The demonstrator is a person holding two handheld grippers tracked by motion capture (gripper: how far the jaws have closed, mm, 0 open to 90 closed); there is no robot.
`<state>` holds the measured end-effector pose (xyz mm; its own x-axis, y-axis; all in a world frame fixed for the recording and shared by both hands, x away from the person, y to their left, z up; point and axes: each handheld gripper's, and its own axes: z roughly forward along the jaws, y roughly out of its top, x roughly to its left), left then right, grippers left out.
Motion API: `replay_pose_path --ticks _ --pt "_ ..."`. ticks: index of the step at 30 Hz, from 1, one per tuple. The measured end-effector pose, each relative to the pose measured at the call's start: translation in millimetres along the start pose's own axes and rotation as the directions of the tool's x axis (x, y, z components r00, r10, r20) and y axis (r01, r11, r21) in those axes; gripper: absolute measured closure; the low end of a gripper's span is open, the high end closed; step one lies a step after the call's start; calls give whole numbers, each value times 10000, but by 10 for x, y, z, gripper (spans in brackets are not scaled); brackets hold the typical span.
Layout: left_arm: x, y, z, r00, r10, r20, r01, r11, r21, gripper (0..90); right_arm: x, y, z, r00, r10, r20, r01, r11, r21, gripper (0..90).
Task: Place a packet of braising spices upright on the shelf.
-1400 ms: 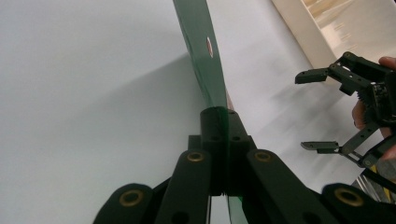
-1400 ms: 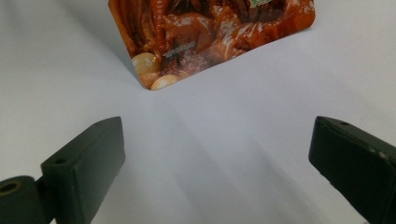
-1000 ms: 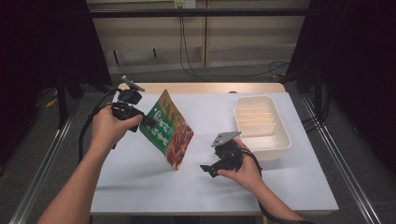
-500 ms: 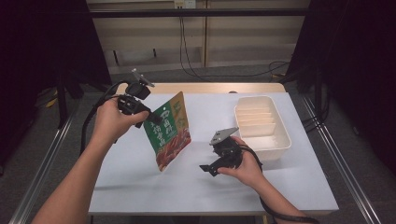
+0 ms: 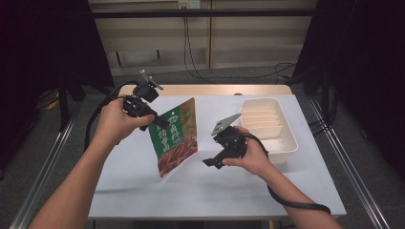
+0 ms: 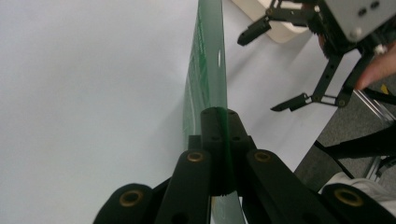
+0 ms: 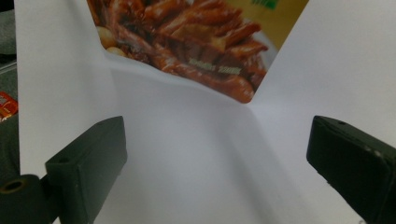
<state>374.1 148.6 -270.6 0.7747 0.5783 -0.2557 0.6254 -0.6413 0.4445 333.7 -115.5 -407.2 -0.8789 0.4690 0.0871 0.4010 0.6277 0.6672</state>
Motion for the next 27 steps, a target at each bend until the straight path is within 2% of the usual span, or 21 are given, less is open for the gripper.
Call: replay_pose_path --ticks 1,4,5,6,9,14,19,20,21,22,24,27 --pt "-9 4 -3 10000 53 7 -53 10000 -15 900 -64 72 -52 9997 134 -188 -135 9999 -37 48" --pt "-23 8 -9 9998 193 104 -193 9998 -15 900 -116 125 -94 9994 205 -283 -205 9998 -16 42" --pt "-41 5 1 9998 2 183 1 9999 -145 900 -138 156 -120 9993 260 -253 -257 9996 100 33" --pt "-26 8 -9 9992 352 198 -353 9993 82 900 -174 193 -150 9996 148 -228 -145 9998 139 32" --pt "-45 6 -5 9986 448 282 -451 9989 126 900 -259 309 -252 10000 -2 -37 3 9998 220 31" --pt "-82 20 -9 9974 660 273 -663 9978 94 900 -334 422 -332 9999 -149 -8 150 9993 343 35" --pt "-129 48 -16 9947 971 335 -978 9950 185 900 -370 549 -388 9988 -472 -143 477 9982 353 48" --pt "-135 62 -14 9931 1121 343 -1130 9933 252 900 -372 608 -399 9977 -668 -123 673 9968 435 56" --pt "-144 63 -9 9935 1092 324 -1101 9935 273 900 -372 608 -399 9977 -668 -123 673 9968 435 56" --pt "-140 74 -10 9910 1280 395 -1296 9907 404 900 -371 624 -400 9978 -658 -124 663 9969 432 58" --pt "-159 78 5 9922 1157 464 -1172 9926 323 900 -382 667 -400 9966 -779 -264 791 9957 480 61" --pt "-174 83 15 9911 1230 512 -1247 9917 314 900 -387 735 -414 9940 -997 -460 1020 9935 504 73"
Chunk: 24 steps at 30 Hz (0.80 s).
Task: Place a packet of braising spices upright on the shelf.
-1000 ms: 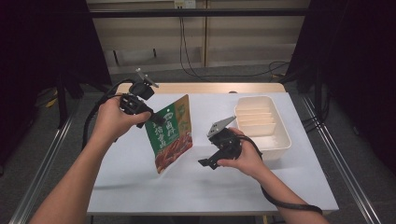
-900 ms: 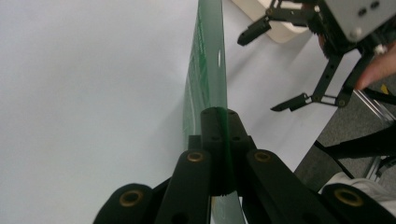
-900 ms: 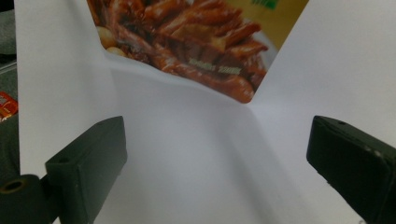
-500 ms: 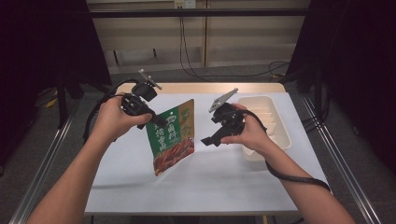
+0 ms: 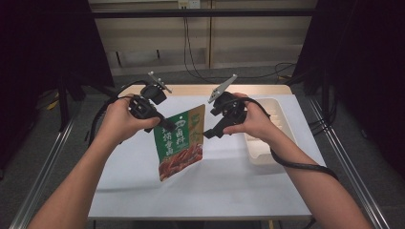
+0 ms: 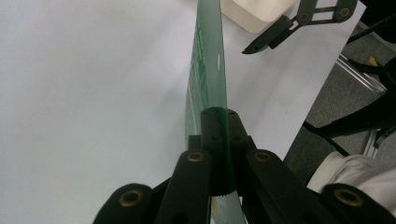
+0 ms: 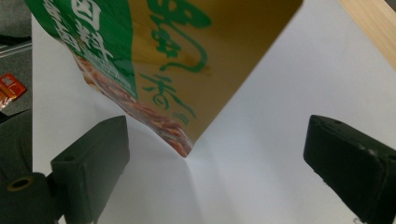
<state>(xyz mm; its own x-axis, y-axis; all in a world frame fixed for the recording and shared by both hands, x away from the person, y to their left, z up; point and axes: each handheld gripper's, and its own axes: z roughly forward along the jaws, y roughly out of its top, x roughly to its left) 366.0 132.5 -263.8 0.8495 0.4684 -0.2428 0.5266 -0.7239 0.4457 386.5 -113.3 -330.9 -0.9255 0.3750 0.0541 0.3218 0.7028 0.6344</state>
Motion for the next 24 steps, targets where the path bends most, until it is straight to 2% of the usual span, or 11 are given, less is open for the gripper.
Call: replay_pose_path --ticks 2,5,7,11,13,18,21,22,24 --pt "-9 6 6 10000 62 71 -62 10000 -36 900 1 16 -1 10000 -78 12 78 10000 37 77" --pt "-4 29 0 9996 196 178 -198 9998 93 900 9 65 4 9990 -445 -20 445 9988 182 77" --pt "-22 38 9 9997 116 198 -115 9999 -59 900 11 102 3 9982 -588 -105 591 9979 277 77" --pt "-55 76 17 9994 215 255 -215 9998 -31 900 18 152 21 9972 -727 -178 734 9962 468 83" --pt "-61 103 15 9985 452 314 -455 9989 93 900 18 165 20 9967 -804 -150 811 9952 540 84" --pt "-83 139 37 9983 452 365 -451 9990 -42 900 9 230 4 9963 -835 -216 845 9949 553 83" --pt "-86 163 45 9968 681 411 -685 9976 86 900 -12 280 -12 9943 -988 -395 1006 9939 451 92" --pt "-95 168 54 9972 567 481 -570 9984 41 900 -12 280 -12 9943 -988 -395 1006 9939 451 92" --pt "-99 184 64 9965 693 463 -697 9975 72 900 1 311 -9 9936 -1052 -401 1075 9924 597 92"
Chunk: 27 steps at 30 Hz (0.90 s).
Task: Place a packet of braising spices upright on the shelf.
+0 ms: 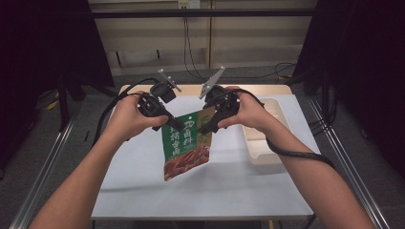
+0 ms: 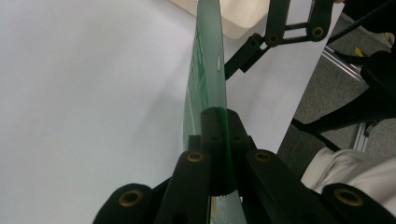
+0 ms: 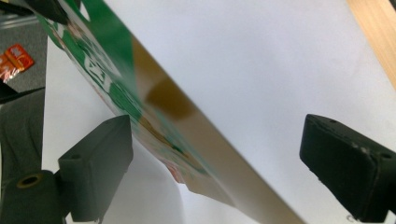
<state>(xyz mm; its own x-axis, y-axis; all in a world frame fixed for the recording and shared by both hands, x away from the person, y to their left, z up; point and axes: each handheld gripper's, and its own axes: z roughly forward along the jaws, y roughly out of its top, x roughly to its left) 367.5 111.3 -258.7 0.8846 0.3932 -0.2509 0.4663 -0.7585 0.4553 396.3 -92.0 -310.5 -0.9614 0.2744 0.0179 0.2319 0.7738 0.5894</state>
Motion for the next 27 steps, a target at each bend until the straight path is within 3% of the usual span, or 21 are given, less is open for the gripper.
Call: replay_pose_path --ticks 1,2,6,9,11,14,20,21,25,27 --pt "0 11 0 10000 93 17 -93 9999 99 900 26 31 6 10000 -45 71 43 9996 285 93" --pt "-9 11 12 10000 -28 33 28 10000 -72 900 26 31 6 10000 -45 71 43 9996 285 93" --pt "11 27 14 10000 73 64 -73 10000 1 900 53 80 32 9997 -241 -43 243 9983 523 104" --pt "10 39 28 9999 87 130 -87 10000 -13 900 60 109 40 9976 -678 -152 686 9958 602 160" --pt "-2 52 41 10000 -11 99 12 9999 -100 900 63 120 42 9965 -760 -338 782 9944 710 195" --pt "3 70 51 9998 155 116 -155 9999 -8 900 66 130 44 9957 -860 -340 884 9930 787 209" --pt "-14 88 55 9998 56 181 -53 9999 -142 900 72 158 36 9923 -938 -815 1020 9894 1033 351" --pt "0 95 46 9994 290 170 -290 9996 13 900 77 161 34 9904 -1023 -934 1120 9881 1052 367" --pt "-8 88 70 9999 -44 160 49 9995 -320 900 94 183 59 9865 -1267 -1034 1400 9810 1340 398" --pt "1 93 63 9998 76 172 -72 9997 -235 900 96 187 59 9867 -1245 -1047 1381 9811 1353 420"
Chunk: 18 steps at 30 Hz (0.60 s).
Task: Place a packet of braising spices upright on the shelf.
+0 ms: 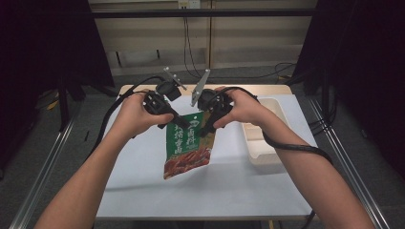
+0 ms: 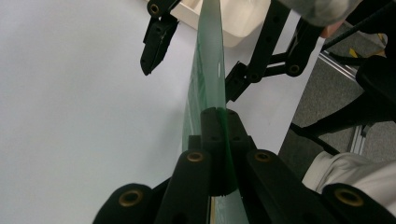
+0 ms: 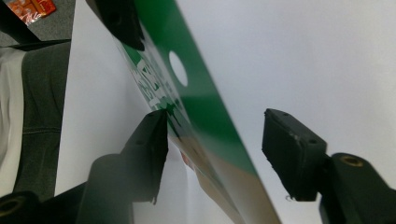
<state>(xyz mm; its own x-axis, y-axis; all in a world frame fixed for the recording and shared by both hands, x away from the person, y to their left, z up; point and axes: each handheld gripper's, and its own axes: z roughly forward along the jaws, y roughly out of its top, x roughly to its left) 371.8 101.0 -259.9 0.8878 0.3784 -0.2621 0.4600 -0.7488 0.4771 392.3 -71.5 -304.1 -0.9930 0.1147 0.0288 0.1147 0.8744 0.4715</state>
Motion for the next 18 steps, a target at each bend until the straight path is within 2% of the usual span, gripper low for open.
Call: replay_pose_path --ticks 1,5,6,7,8,11,12,14,15,16,18 --pt "9 7 -10 9999 103 -15 -103 9999 64 900 0 6 1 10000 21 0 -21 10000 36 435" --pt "11 1 -7 10000 -17 -43 16 10000 -96 900 6 32 11 9996 -30 -278 33 10000 86 514" --pt "12 1 -10 10000 -15 -28 15 9999 -111 900 -1 35 19 9995 -89 -309 93 9999 132 583" --pt "17 5 -26 10000 74 -14 -74 9999 74 900 -1 35 19 9995 -89 -309 93 9999 132 583" --pt "15 4 -31 9999 116 -73 -115 9999 64 900 -1 35 20 9992 -115 -388 123 9997 210 620" --pt "17 -6 -46 9999 76 -147 -77 10000 -58 900 -3 39 20 9976 -134 -676 150 9996 224 739" --pt "18 -15 -41 9998 73 -187 -77 9998 -198 900 5 49 11 9968 -224 -766 249 9992 313 817" --pt "31 -16 -63 9998 95 -198 -96 9999 -74 900 5 59 -6 9972 -45 -744 74 9992 395 891" --pt "34 -25 -62 9995 67 -313 -75 9996 -261 900 5 59 -6 9972 -45 -744 74 9992 395 891" --pt "43 -28 -74 9997 156 -212 -161 9995 -260 900 12 68 -15 9960 38 -895 2 9990 439 900" --pt "47 -37 -86 9998 64 -162 -71 9990 -440 894 22 89 -43 9968 47 -794 1 9981 608 900"
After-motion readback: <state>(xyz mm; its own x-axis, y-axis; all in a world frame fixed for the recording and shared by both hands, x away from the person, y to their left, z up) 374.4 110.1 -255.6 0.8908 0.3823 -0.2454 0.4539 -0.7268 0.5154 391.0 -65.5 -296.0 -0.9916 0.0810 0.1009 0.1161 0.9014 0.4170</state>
